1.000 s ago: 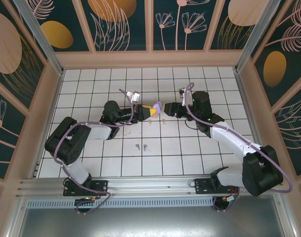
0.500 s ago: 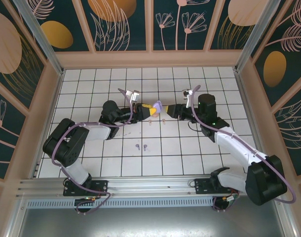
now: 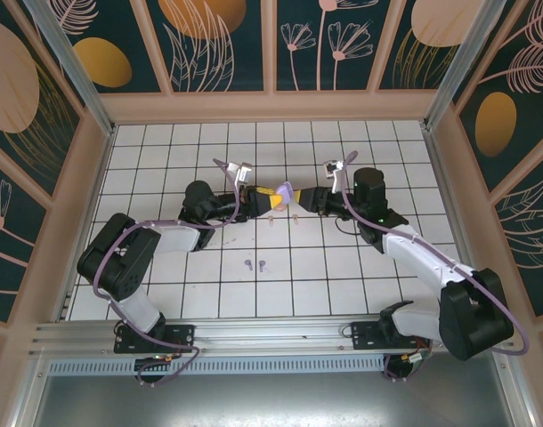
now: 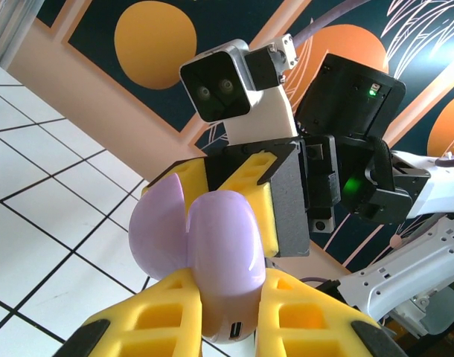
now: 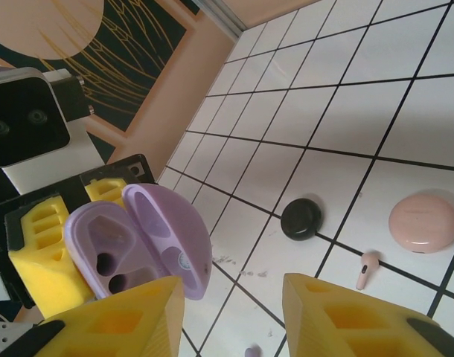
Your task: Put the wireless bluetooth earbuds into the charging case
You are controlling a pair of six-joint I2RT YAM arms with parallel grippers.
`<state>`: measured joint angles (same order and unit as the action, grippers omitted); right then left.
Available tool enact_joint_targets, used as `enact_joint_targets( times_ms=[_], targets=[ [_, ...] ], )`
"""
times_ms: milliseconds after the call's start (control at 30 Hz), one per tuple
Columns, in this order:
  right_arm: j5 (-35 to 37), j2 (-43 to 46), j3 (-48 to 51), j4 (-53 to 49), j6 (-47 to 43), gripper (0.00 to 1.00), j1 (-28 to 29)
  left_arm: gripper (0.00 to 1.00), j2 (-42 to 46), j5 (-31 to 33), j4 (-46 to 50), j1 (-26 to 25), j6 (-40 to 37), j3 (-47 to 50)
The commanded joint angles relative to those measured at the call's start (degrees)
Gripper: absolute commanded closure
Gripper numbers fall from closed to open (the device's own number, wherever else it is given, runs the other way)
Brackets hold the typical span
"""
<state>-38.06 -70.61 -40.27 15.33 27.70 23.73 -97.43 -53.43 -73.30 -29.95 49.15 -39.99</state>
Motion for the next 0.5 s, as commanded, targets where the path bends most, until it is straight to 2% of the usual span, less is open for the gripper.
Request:
enact_joint_targets(
  times_ms=[0,467],
  targets=[
    [-1.40,-0.88,-2.43,3.64,0.55,0.60,0.70,1.00,-0.02,-0.63,-2.73,-0.10,0.14,-1.50],
    [-0.66,-3.64,-3.85,3.83,0.77,0.66,2.23,1.00,-0.21,-0.46,-3.22,-0.10,0.44,-1.76]
  ],
)
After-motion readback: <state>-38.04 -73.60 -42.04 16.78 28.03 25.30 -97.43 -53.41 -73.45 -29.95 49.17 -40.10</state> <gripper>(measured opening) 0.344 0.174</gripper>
